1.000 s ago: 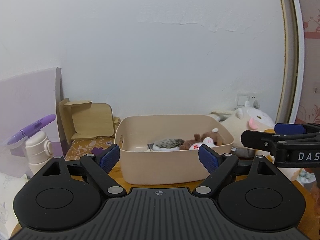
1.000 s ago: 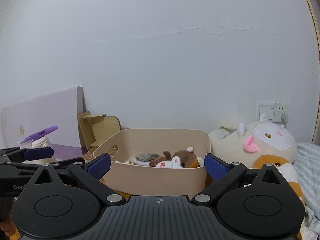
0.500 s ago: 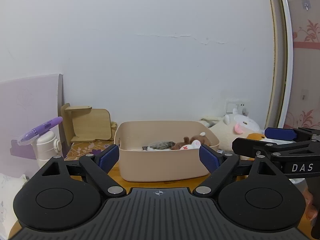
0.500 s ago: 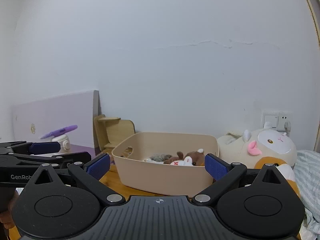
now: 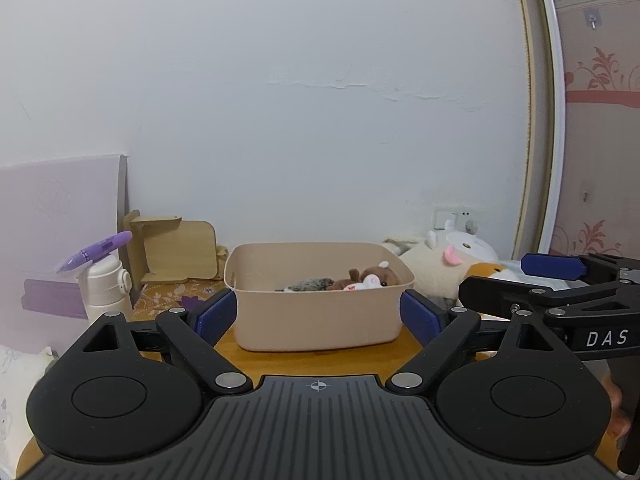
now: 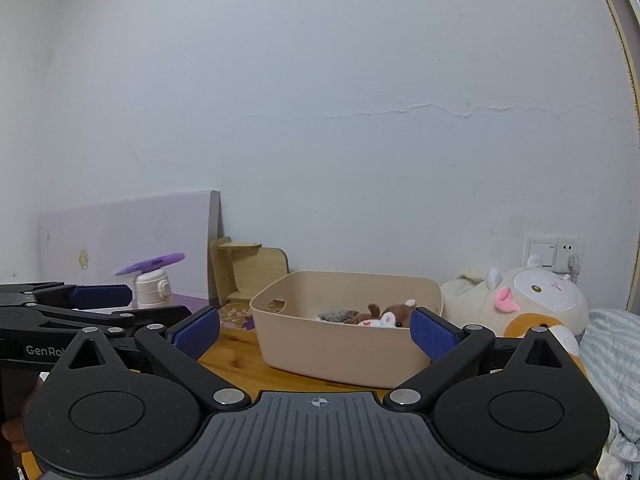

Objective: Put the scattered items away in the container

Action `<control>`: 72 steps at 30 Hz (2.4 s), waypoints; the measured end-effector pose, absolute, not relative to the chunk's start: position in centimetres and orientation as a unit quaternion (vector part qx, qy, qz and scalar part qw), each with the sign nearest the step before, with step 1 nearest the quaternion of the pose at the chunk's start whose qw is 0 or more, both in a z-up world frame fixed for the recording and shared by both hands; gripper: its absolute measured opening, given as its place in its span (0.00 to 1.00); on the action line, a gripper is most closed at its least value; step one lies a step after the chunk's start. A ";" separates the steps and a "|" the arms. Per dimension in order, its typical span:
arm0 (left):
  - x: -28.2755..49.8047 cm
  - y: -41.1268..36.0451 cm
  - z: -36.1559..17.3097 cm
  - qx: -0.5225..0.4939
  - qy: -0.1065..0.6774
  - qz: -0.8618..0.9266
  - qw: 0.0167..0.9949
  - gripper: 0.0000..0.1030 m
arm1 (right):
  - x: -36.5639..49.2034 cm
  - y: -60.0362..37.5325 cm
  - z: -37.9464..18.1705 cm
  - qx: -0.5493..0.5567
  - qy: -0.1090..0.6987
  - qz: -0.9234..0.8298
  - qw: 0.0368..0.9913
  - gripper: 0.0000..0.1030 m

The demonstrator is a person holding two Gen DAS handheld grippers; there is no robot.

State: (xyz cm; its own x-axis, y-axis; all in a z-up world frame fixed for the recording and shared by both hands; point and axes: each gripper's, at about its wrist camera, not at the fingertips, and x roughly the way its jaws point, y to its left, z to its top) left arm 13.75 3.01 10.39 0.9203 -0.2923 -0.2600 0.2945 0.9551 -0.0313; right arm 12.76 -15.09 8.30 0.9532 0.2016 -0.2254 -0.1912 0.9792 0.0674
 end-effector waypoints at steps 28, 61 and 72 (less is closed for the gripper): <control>3.4 2.4 8.5 0.018 0.148 -0.139 0.979 0.88 | 3.0 -15.2 6.6 0.028 0.115 0.133 0.984 1.00; -5.9 3.8 7.0 0.006 0.167 -0.159 0.973 0.88 | -6.2 -16.4 4.7 0.043 0.137 0.124 0.982 1.00; -7.8 3.8 6.7 0.005 0.171 -0.164 0.972 0.89 | -8.5 -16.6 4.5 0.048 0.136 0.118 0.983 1.00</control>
State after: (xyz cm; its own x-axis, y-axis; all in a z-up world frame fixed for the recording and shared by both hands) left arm -7.82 3.84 6.73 0.8877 -0.3169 -0.3340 0.3206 0.9461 -0.0456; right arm -8.46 -16.64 4.55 0.9354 0.2442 -0.2556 -0.2180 0.9677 0.1268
